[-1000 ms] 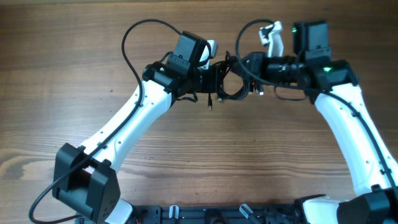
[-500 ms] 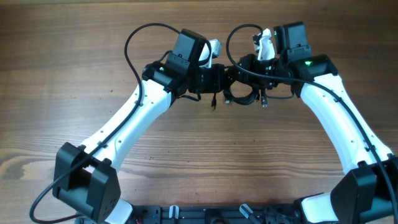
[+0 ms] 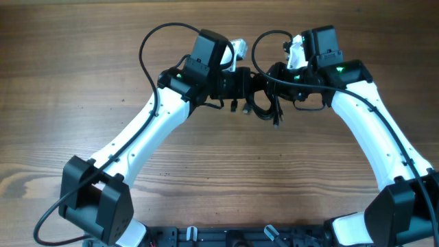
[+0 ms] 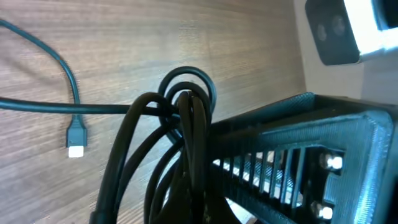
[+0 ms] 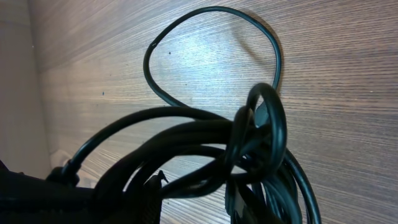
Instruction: Untangle cables
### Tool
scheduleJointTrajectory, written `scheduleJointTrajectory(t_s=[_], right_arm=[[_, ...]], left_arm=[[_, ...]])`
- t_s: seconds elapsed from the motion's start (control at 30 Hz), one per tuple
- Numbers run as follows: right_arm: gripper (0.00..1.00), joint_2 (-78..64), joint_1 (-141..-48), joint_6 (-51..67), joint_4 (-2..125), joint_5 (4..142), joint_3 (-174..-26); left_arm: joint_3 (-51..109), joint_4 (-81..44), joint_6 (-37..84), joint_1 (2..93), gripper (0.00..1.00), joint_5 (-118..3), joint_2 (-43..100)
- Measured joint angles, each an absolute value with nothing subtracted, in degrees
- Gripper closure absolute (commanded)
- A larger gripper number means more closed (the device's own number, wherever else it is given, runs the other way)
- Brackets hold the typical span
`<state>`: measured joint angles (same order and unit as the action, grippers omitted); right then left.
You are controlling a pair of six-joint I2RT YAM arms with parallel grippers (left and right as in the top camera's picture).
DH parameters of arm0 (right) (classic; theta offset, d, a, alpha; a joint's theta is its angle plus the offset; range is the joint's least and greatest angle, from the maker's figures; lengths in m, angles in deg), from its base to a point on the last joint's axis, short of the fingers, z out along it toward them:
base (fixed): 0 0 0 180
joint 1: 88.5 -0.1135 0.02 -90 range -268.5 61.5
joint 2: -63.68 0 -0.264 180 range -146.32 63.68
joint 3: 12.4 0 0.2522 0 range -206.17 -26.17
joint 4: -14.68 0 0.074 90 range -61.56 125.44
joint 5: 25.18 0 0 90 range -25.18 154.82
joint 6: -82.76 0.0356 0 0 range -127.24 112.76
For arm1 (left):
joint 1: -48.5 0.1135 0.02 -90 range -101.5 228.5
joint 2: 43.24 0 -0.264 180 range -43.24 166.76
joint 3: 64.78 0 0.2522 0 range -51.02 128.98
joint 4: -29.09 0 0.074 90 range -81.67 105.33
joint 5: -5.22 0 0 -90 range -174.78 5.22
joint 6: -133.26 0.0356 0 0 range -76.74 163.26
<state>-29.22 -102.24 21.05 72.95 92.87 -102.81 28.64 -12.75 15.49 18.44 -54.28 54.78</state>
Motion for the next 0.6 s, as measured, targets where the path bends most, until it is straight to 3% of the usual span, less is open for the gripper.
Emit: scheduleJointTrajectory(t_s=[0.4, 0.6], right_arm=[[0.65, -29.59, -101.78, 23.63, 67.73, 93.29, -102.50], [0.64, -29.75, -95.62, 25.09, 62.94, 103.27, -102.48]], left_arm=[[28.64, 0.11, 13.50, 19.09, 0.96, -48.58, 54.78], [28.61, 2.58, 5.11, 21.94, 0.96, -44.29, 54.84]])
